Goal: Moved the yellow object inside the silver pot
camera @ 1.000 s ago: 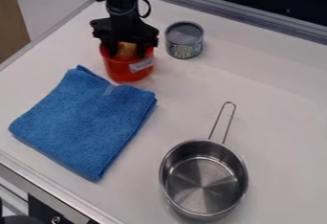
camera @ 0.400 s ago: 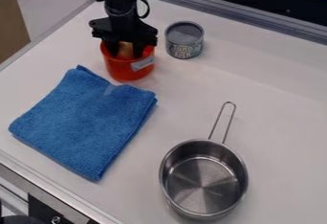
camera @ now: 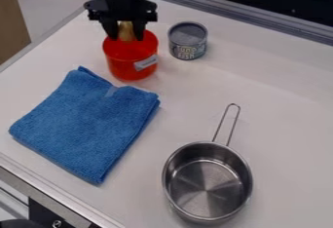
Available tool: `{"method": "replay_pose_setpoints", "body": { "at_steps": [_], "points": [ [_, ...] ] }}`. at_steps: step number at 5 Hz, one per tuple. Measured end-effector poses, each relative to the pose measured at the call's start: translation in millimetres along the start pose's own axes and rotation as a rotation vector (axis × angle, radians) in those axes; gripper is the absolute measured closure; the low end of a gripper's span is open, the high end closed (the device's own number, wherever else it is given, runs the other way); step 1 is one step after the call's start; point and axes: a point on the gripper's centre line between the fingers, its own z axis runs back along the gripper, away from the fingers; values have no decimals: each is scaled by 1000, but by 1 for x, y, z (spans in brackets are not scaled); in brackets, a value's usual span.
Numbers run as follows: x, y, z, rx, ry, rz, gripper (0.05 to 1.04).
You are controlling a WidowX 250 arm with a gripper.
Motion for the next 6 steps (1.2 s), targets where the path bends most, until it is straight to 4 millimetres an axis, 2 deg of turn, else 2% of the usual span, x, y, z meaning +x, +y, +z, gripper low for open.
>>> {"method": "replay_pose_setpoints", "body": {
  "at_steps": [1,2,4,5,6],
  "points": [
    [9,0,15,-22,4,55,494],
    [5,-4,42,-54,29,35,494],
    [-63,-40,73,-100,235,-170,494],
    [-102,-63,85,-167,284,-317,494],
    [-138,-76,91,-203,345,-477,494]
  ]
}}
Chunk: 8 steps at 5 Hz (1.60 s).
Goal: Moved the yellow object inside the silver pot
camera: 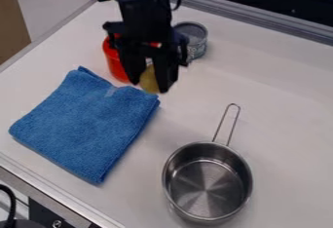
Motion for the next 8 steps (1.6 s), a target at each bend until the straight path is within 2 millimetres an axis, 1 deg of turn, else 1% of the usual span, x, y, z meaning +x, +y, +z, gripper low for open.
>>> {"method": "replay_pose_setpoints", "body": {
  "at_steps": [1,2,3,4,5,6,7,8],
  "points": [
    [-17,-29,-13,-10,54,-129,494],
    [-23,-42,-14,-16,85,-215,494],
    [-26,-44,-18,-19,140,-261,495],
    [-27,-43,-16,-18,207,-284,494],
    [-26,-44,-16,-16,212,-305,494],
    [-25,-46,-18,-42,237,-370,494],
    [-22,-49,-20,-100,236,-439,494],
    [-17,-53,-21,-173,188,-466,494]
  ]
}}
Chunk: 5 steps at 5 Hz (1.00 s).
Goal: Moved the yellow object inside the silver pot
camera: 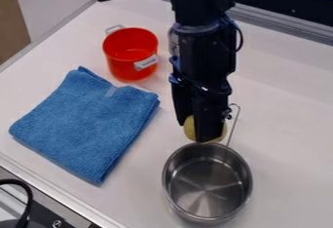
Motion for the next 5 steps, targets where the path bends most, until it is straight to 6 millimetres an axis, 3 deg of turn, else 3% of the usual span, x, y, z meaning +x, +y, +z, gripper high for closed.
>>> {"method": "replay_pose_setpoints", "body": {
  "at_steps": [1,2,3,5],
  "points": [
    [1,1,0,4,-11,-24,426],
    [-3,2,0,37,35,-37,146],
    [-3,0,-3,-3,76,-38,81],
    [-2,2,-3,35,-70,95,85]
  ]
}}
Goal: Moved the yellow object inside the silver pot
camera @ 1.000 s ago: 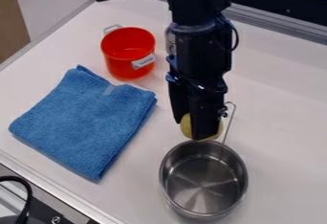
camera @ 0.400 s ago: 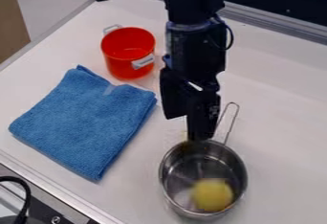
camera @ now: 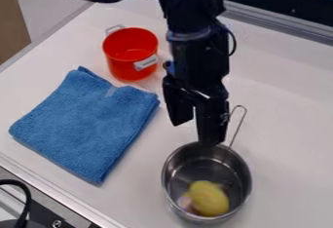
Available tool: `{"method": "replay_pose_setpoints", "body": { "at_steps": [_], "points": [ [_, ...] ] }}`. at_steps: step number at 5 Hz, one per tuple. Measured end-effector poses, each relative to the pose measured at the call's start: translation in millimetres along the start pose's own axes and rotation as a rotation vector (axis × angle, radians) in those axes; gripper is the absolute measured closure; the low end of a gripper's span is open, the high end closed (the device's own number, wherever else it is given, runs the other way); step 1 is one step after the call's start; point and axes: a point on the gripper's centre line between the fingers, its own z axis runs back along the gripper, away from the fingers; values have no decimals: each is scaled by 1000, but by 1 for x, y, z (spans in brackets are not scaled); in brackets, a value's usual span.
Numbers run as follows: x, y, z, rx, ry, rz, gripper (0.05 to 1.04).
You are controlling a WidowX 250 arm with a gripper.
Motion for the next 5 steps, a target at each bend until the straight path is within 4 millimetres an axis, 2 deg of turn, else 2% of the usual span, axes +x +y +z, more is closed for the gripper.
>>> {"method": "replay_pose_setpoints", "body": {
  "at_steps": [1,2,3,5],
  "points": [
    [-2,6,6,131,-196,218,85],
    [31,42,-12,211,-256,410,85],
    [67,75,3,247,-326,497,85],
    [82,108,28,232,-400,618,85]
  ]
}}
